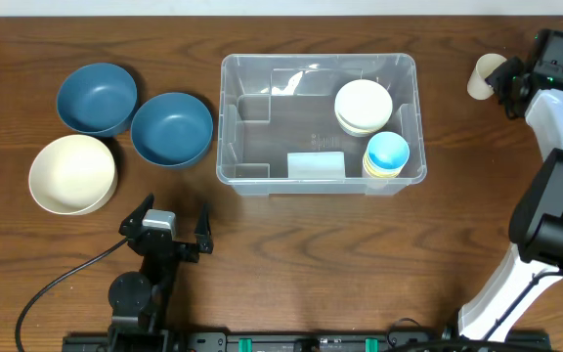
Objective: Pack container
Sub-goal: 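Move the right gripper to the white cup and grasp it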
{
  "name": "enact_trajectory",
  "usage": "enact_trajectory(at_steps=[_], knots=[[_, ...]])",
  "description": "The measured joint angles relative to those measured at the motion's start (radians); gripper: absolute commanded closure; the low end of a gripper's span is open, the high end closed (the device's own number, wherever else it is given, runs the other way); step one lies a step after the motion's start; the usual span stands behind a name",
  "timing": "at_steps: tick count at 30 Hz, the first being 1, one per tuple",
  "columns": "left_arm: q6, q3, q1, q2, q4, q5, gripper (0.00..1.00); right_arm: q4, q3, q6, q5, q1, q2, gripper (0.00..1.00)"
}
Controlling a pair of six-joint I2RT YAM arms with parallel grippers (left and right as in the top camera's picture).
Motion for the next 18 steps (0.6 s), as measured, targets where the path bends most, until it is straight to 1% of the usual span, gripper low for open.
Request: enact_trajectory(at_steps=[4, 6, 9, 10, 13, 18], knots=[[0.0, 0.0, 0.0, 0.0, 0.0, 0.0, 0.02, 0.019, 0.0, 0.0, 0.002, -0.001, 0.051, 0.51], [0.0, 0.0, 0.0, 0.0, 0.0, 0.0, 0.02, 0.019, 0.0, 0.0, 0.002, -0.001, 0.074, 0.55], [0.0, 0.0, 0.0, 0.0, 0.0, 0.0, 0.02, 0.012, 0.0, -0.009, 0.003, -0.001, 0.098, 0.75], [0.0, 0.0, 0.0, 0.0, 0.0, 0.0, 0.02, 0.007, 0.0, -0.009, 0.003, -0.001, 0.101, 0.83], [0.0, 0.0, 0.0, 0.0, 0.0, 0.0, 0.02, -0.007, 0.0, -0.008, -0.005, -0.001, 0.101, 0.99], [0.0, 0.0, 0.0, 0.0, 0.0, 0.0, 0.02, -0.101, 0.032, -0.002, -0.023, -0.002, 0.091, 0.99]])
